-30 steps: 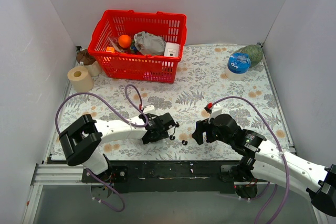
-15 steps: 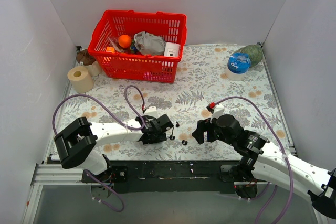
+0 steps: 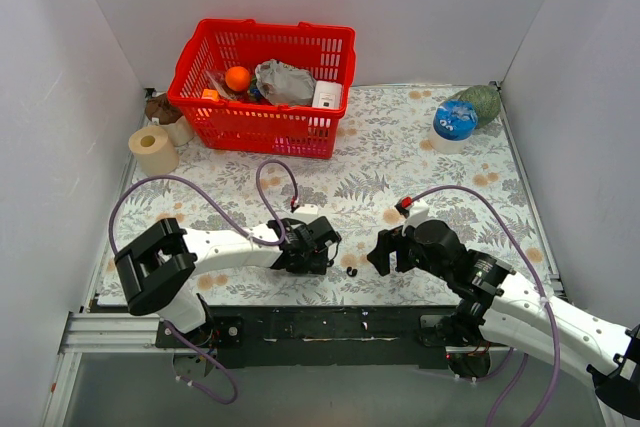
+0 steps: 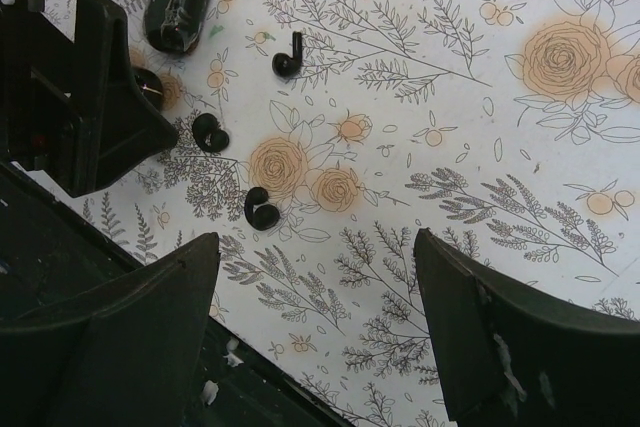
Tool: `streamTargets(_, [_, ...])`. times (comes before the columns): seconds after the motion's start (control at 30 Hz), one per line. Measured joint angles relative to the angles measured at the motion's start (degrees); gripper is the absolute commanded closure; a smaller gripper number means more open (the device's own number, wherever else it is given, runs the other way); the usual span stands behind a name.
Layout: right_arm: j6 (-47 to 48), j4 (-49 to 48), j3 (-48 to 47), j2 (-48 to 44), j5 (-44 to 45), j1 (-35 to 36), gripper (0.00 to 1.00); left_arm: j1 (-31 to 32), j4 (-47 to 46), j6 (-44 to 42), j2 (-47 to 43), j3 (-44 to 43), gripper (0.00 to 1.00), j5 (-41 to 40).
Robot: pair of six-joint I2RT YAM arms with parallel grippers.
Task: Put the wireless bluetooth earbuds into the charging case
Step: Pick up the charging case at the center of the board.
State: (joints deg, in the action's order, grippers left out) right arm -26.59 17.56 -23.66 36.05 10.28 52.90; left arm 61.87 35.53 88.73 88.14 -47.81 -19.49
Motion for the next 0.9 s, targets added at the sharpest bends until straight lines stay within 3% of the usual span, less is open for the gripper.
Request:
streamTargets(0.2, [0.15,0.09,0.0,0.07,0.04,0.0,0.13,0.13,1.03,3.82,0.44,-0.5,0.21,-1.14])
streamTargets(0.5, [0.37,0.07,0.0,1.44,0.02,0.0,0.14,0.13,3.41,18.62,-0.04,0.02,0.28,-4.79])
streamTargets(0.73, [0.46,0.09,0.17,0.9,0.02,0.0,0.13,0.39,3.54,21.59,-0.52,0.7,0.32,-6.01])
streamTargets(0.9, [0.44,0.09,0.22,0.26,0.02,0.0,0.13,1.75,4.13,21.68,0.5,0.37,0.28,-7.67])
